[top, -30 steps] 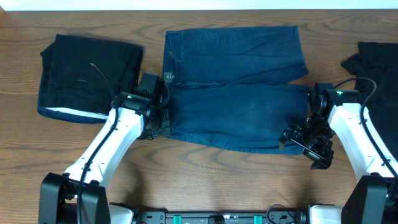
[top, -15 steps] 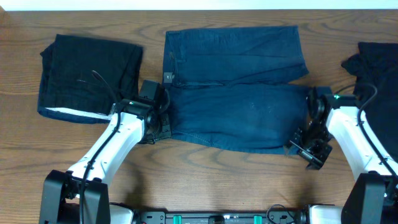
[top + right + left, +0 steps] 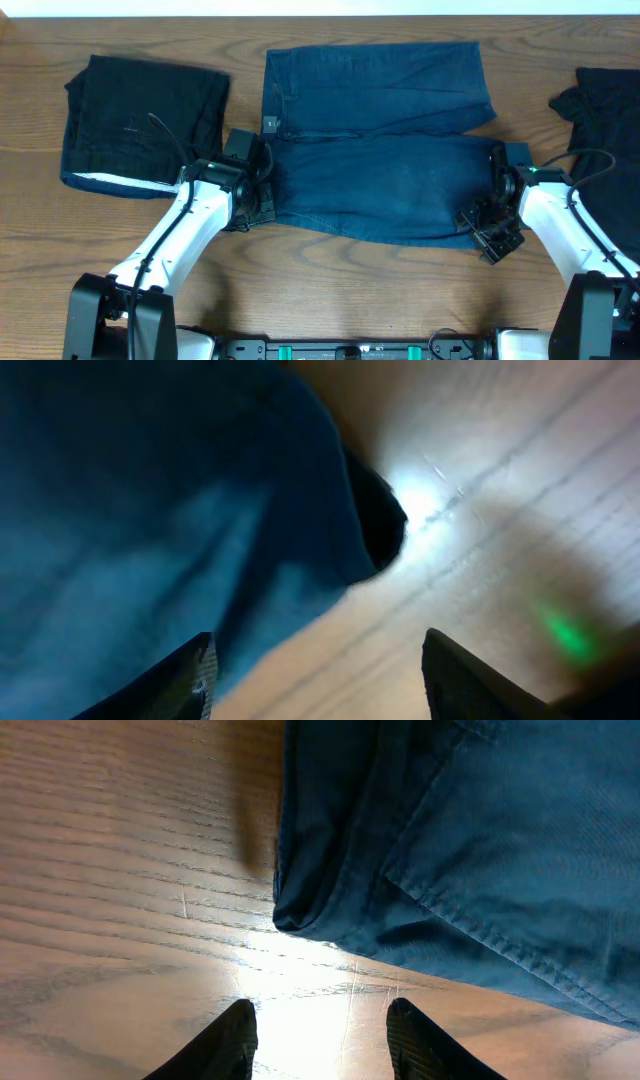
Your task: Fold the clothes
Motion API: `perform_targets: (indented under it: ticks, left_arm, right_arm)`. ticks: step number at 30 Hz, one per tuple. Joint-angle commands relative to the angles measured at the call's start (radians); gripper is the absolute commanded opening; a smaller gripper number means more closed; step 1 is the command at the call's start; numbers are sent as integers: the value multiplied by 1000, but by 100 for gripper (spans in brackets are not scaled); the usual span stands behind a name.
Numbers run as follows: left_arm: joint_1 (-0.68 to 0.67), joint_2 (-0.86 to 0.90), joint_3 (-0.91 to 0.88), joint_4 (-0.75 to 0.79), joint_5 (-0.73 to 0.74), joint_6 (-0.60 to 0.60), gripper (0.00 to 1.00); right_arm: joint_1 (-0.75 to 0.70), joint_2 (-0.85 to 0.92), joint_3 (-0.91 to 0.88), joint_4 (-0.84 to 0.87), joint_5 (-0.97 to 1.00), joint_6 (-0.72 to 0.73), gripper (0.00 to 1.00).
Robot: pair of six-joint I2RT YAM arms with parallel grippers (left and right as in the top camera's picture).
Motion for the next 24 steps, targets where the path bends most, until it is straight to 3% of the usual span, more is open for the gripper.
perform_targets:
  ticks: [1,7,9,10,14,24]
  left_arm:
    - [0,4,-4,-4,-16,-9,45]
    - [0,4,-4,-3,-16,-9,45]
    - [0,4,-4,-3,-16,-8,45]
    - [0,4,-4,-3,-16,-8,45]
    - [0,4,-4,-3,-16,-9,45]
    - [0,4,-4,-2,-15,-10,45]
  right_arm:
    - [3,-7,-29,18,23,87,63]
    - [3,-7,-75,93,57,98,61]
    - [3,-7,-89,119,80,98,56]
    - [3,-7,-92,125,92,98,50]
    - [3,-7,-95,125,126,97,3]
    - [3,-6,-126,142,127,97,1]
